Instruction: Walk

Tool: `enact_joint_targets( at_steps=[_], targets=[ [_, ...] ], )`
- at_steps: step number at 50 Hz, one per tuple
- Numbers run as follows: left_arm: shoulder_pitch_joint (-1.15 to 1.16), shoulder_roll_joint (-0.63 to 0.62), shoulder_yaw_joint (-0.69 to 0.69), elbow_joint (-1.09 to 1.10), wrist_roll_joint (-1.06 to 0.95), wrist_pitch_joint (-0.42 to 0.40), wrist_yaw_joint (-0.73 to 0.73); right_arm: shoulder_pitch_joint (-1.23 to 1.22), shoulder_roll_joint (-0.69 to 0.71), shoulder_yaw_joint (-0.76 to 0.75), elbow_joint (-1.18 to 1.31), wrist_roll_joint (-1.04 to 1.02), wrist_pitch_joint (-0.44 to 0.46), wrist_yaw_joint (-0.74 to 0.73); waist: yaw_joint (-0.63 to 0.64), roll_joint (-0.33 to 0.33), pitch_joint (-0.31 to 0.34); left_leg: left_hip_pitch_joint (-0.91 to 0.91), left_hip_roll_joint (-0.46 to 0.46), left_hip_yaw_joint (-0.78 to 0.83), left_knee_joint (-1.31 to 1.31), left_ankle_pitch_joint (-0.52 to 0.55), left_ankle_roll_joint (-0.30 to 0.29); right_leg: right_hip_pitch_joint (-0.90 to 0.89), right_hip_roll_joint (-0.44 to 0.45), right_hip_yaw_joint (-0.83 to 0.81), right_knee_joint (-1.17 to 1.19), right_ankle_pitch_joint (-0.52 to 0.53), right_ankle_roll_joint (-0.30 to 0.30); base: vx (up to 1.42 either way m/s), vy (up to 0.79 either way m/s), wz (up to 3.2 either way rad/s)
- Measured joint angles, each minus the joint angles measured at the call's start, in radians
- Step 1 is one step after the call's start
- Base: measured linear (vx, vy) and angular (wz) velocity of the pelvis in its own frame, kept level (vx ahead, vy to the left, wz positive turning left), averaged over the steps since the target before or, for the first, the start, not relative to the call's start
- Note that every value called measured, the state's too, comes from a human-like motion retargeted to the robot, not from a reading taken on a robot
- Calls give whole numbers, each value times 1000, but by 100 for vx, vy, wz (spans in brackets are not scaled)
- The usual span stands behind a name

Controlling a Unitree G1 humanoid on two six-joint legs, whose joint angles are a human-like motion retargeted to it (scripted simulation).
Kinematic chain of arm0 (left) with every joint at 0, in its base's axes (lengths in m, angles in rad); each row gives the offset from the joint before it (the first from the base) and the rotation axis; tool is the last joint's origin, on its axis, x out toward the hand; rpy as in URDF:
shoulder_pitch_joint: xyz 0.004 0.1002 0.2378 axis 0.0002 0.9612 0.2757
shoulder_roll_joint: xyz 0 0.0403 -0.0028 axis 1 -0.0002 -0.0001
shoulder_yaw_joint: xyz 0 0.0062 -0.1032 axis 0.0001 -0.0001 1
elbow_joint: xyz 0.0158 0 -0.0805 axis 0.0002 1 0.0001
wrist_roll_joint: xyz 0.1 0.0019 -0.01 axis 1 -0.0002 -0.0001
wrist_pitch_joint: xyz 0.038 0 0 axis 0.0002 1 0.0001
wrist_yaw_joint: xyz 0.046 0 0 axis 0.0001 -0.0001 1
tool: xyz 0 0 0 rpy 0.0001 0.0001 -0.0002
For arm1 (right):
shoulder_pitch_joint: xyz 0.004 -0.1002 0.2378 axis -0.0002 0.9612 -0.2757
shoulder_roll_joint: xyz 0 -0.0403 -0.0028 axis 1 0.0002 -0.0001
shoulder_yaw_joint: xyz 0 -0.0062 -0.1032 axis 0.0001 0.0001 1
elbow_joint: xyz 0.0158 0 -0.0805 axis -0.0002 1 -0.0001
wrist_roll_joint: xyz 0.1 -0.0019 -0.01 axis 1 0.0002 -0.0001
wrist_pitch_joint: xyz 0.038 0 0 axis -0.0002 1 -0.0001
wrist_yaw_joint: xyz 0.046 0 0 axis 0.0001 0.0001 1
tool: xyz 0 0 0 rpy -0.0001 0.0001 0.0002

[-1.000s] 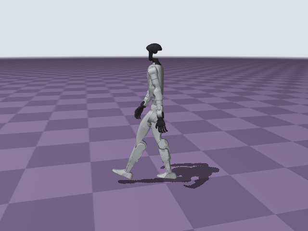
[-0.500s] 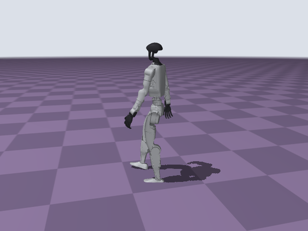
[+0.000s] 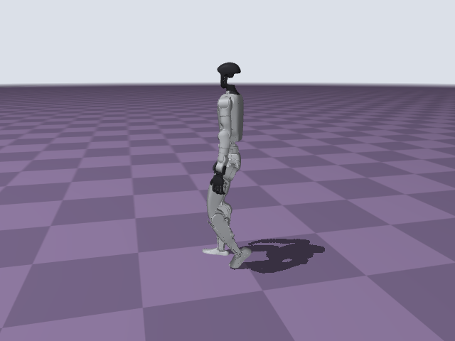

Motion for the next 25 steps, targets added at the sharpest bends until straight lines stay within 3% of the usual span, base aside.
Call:
enact_joint_targets(
  at_steps=[2, 7, 10, 12, 14, 17, 20, 23, 25],
  targets=[
    [69, 8, 14, 1, 5, 6, 1, -32, 21, 12, -22, 1, -9, -19, 47, 11, 13, -59, -8, -76, -70, -118, 23, 57, 60, 17, -21, -23, -31, 72, -12, -101],
    [189, 21, 54, 13, 43, 34, 4, -88, 54, 10, -84, 43, -48, -45, 90, 33, 29, -152, 9, -102, -426, -224, 329, 168, 111, -21, -48, -82, -68, 71, 6, -19],
    [234, 23, 86, 24, 49, 51, 2, -104, 64, -3, -104, 70, -68, -47, 77, 37, 20, -180, -30, -173, -688, -255, 508, 218, 126, -57, -55, -121, -93, 75, 2, 42],
    [254, 36, 115, 27, 43, 58, -2, -113, 73, -4, -108, 87, -72, -41, 70, 33, -6, -206, 15, -181, -854, -227, 524, 218, 179, -81, -54, -141, -143, 60, -31, 23],
    [283, 32, 138, 30, 33, 59, -5, -105, 73, 7, -105, 90, -71, -36, 85, 20, -19, -215, 16, -105, -854, -282, 524, 242, 171, -50, -38, -140, -141, 89, 15, -52],
    [303, 35, 156, 33, 24, 64, -17, -78, 59, 21, -102, 81, -62, -20, 118, 17, -21, -189, 5, -105, -790, -265, 524, 281, 189, 6, 7, -89, -141, 85, 26, -79],
    [303, 41, 157, 47, 31, 79, -14, -21, 38, 30, -88, 66, -48, -6, 120, 14, -49, -176, -46, -167, -749, -229, 522, 300, 202, 29, 80, 75, -115, 99, 33, -41],
    [249, 54, 144, 67, 20, 92, -12, 39, 12, 27, -64, 61, -40, 1, 121, 27, -34, -144, -2, -178, -674, -270, 459, 291, 236, 31, 234, 371, -45, 75, 13, -32],
    [192, 63, 117, 72, 4, 92, -7, 68, -11, 25, -42, 71, -38, 12, 98, 66, -16, -97, 30, -195, -660, -321, 431, 234, 248, -24, 399, 479, 4, 71, 14, 9]
  ],
)
